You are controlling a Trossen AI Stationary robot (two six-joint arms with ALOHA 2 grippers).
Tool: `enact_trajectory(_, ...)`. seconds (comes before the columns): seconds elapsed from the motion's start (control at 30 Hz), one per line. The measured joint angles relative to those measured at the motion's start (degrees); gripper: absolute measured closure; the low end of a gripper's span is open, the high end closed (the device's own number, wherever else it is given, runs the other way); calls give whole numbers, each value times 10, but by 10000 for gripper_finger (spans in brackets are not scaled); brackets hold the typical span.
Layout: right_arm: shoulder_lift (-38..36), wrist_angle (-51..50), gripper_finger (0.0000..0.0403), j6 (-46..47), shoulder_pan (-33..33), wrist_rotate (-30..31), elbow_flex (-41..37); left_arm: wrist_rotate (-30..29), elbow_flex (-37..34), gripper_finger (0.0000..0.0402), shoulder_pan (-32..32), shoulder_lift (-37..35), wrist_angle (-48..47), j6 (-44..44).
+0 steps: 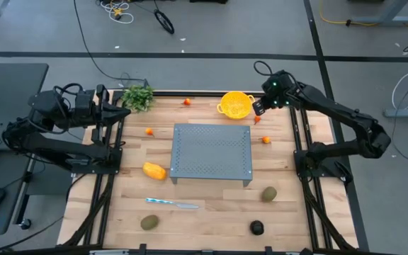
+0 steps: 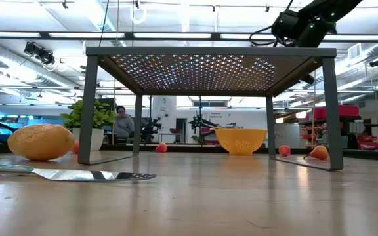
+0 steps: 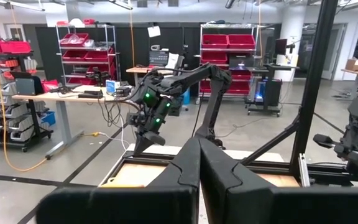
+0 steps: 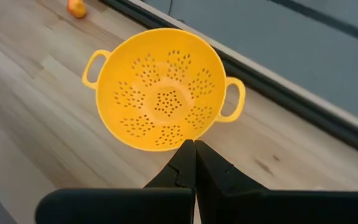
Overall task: Pick & Place Fruit
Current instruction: Put the strainer bowl on the shelf
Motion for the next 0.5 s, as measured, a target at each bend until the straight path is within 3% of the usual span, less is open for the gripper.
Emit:
enact_trajectory(0.17, 14, -1, 402, 70, 0, 5, 0, -1, 0, 398, 0, 0, 0, 2)
enact_trajectory(0.5, 32, -2, 395, 99, 0, 1, 0, -1, 0, 398, 0, 0, 0, -1)
